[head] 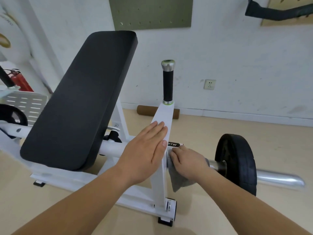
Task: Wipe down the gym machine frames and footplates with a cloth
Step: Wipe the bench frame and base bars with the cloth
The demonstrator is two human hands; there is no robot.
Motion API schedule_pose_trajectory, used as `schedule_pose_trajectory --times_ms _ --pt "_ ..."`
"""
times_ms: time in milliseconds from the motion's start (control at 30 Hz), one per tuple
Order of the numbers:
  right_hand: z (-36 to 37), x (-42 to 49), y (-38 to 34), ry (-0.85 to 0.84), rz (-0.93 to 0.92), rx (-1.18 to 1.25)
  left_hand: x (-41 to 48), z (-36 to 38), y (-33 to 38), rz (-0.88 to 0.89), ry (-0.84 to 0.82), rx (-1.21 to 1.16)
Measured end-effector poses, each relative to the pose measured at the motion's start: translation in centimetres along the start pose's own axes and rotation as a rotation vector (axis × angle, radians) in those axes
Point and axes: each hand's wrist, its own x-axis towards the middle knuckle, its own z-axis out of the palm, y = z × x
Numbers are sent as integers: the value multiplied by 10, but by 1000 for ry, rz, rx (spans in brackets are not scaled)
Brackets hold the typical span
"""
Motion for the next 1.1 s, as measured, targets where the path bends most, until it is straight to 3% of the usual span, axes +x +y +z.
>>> schedule_pose_trajectory --times_ms 167,233,367,533,667,800,967,1100 --pt "8 -23 20 61 -240 -49 1 4 1 21 86 34" --pt "9 -16 20 58 -157 -59 3 7 2 33 119 47" --pt "-3 15 -1 -80 225 54 4 10 1 44 122 49" --pt "21 -2 0 0 -37 -114 3 11 1 29 126 48" --pt "15 -4 6 59 -66 23 5 10 1 35 121 96" --pt "-10 27 -6 -111 324 181 6 7 1 49 108 112" --pt "21 -4 -12 46 39 -108 3 8 1 27 118 58" --pt "28 -21 6 160 -165 -91 4 10 0 41 142 71"
